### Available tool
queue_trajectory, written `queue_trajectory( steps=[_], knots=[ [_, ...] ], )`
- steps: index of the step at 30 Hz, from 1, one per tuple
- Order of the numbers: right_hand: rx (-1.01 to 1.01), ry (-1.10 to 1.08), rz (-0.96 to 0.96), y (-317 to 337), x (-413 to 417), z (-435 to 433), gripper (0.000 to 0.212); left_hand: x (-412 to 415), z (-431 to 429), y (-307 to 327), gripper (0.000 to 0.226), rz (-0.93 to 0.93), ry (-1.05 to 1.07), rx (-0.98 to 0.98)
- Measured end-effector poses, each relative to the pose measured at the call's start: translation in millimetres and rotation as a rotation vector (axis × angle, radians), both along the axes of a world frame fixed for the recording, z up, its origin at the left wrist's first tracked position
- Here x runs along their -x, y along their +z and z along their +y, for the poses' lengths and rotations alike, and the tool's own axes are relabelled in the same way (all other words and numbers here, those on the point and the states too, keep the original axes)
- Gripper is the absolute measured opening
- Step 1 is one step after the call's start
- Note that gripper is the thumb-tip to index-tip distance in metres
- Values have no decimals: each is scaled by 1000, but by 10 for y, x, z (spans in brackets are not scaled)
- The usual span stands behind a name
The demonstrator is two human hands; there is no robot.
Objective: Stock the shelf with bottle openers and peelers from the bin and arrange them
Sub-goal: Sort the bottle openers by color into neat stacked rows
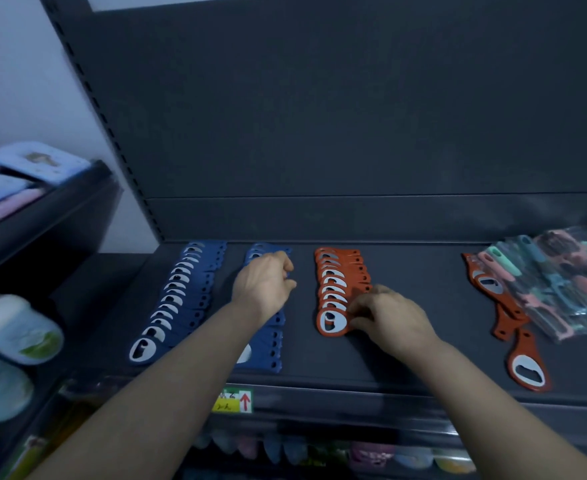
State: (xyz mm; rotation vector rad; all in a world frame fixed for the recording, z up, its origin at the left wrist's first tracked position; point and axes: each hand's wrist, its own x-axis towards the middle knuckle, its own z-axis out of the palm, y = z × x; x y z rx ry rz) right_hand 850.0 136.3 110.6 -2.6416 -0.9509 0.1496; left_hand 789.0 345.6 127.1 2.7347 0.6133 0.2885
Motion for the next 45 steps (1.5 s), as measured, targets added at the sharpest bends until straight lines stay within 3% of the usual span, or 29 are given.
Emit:
queue_trajectory(
  steps=[6,14,25,32,37,43,45],
  knots=[
    [57,-63,-164,-71,-11,59,28,11,17,-43,26,58,-29,-200],
    [13,-115,-209,-51,-51,-131,22,-218,-287,64,24,-5,-126,-152],
    [120,-328,-196,97,-387,-1566,28,-971,-1614,39,24,72,-365,-43],
    [83,-168,3,98,-675,-2278,33,-1306,-2349,-34,19,135,-360,-46],
    [90,132,126,11,-807,-2313,47,-1468,-2588,-37,18,143,-320,-32],
    [164,190,65,37,-995,-2297,34,-1502,-2624,-34,20,134,-221,1],
    [98,175,99,20,-1035,-2293,24,-1493,-2576,-32,23,143,-193,22]
  ],
)
